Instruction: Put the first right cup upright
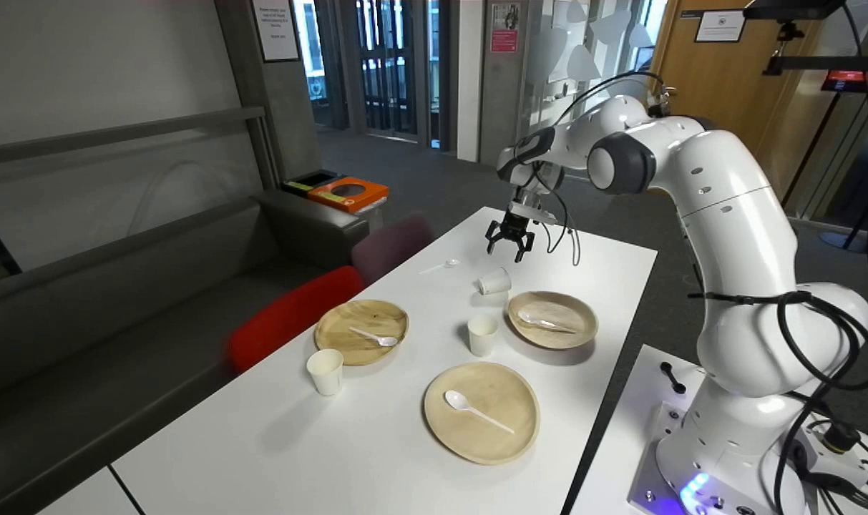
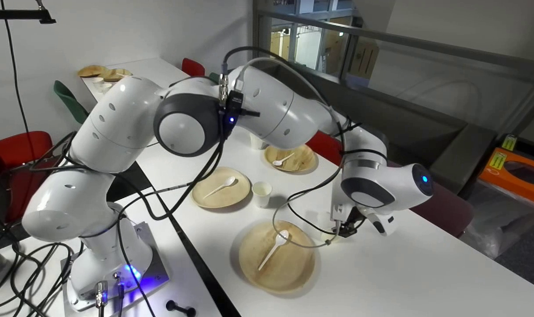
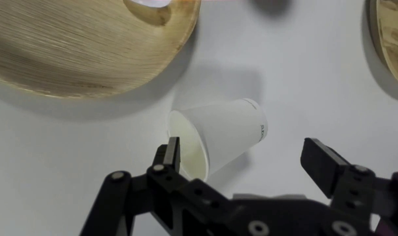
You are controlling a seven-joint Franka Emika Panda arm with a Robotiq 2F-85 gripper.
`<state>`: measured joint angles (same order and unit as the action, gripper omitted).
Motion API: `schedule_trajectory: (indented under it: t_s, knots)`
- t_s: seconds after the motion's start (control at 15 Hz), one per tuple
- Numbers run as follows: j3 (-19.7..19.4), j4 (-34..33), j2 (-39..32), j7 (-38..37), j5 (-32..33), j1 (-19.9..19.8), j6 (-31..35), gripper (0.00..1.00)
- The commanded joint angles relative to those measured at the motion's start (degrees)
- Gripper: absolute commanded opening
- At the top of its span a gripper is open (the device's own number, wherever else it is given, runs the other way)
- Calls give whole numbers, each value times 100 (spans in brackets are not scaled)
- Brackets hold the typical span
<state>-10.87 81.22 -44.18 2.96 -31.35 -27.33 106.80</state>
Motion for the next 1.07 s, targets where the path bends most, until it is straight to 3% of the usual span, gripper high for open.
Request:
schedule_trajectory:
  t_s: [0.0,0.6,1.0]
  knots:
    - [182,-756,-459,-348,10,-250,-353,100]
    - [477,-1539,-1155,-507,-79,-540,-487,100]
    - [613,-1458,-1273,-755,-323,-569,-339,100]
